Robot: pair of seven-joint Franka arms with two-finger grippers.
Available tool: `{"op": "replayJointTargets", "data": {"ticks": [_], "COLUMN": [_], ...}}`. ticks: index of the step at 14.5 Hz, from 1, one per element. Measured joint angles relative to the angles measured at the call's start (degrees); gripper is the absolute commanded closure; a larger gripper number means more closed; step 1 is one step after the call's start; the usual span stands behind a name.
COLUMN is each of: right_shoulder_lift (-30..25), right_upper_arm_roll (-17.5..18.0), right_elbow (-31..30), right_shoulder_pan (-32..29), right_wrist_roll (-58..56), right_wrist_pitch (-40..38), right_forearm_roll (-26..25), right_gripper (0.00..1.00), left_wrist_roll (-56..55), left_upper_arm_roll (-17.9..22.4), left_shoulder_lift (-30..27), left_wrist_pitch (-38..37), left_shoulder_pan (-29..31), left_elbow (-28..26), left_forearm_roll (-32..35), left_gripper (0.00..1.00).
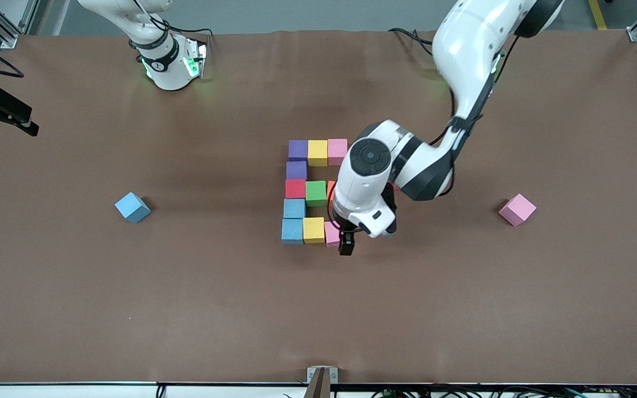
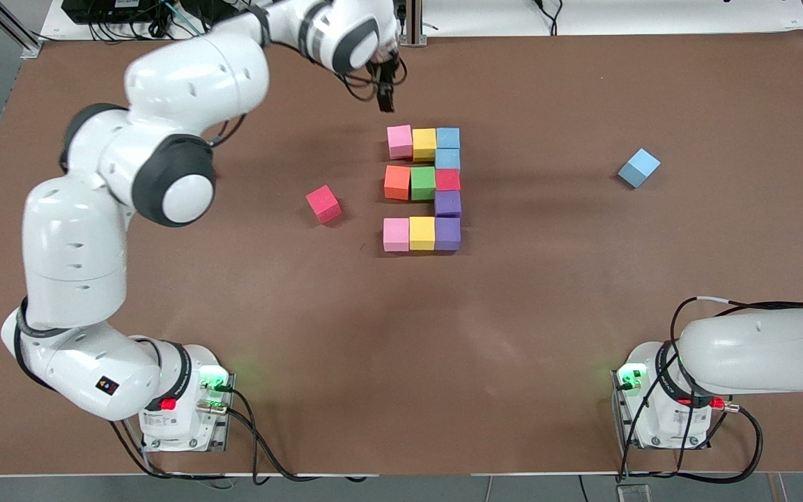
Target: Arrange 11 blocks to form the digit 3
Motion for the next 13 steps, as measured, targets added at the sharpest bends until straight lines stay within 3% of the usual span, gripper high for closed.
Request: {"op": "replayJointTargets", "data": {"ticks": [13], "right_shoulder_lift": [0.0], "right_upper_arm_roll": [0.0], "right_elbow": [0.0], "right_shoulder_pan": [0.0], "right_wrist_roll": [0.0], "right_wrist_pitch": [0.0], "right_forearm_roll": [0.0], "right_gripper": [0.0], "left_wrist_roll": [51.3], "left_upper_arm_roll": [0.2], "left_shoulder_lift": [-16.4], "left_wrist_pitch": [-22.7], "left_shoulder_pan": [12.3], "left_elbow": [-0.2], "left_forearm_roll": [0.1], "left_gripper": [0.0]}}
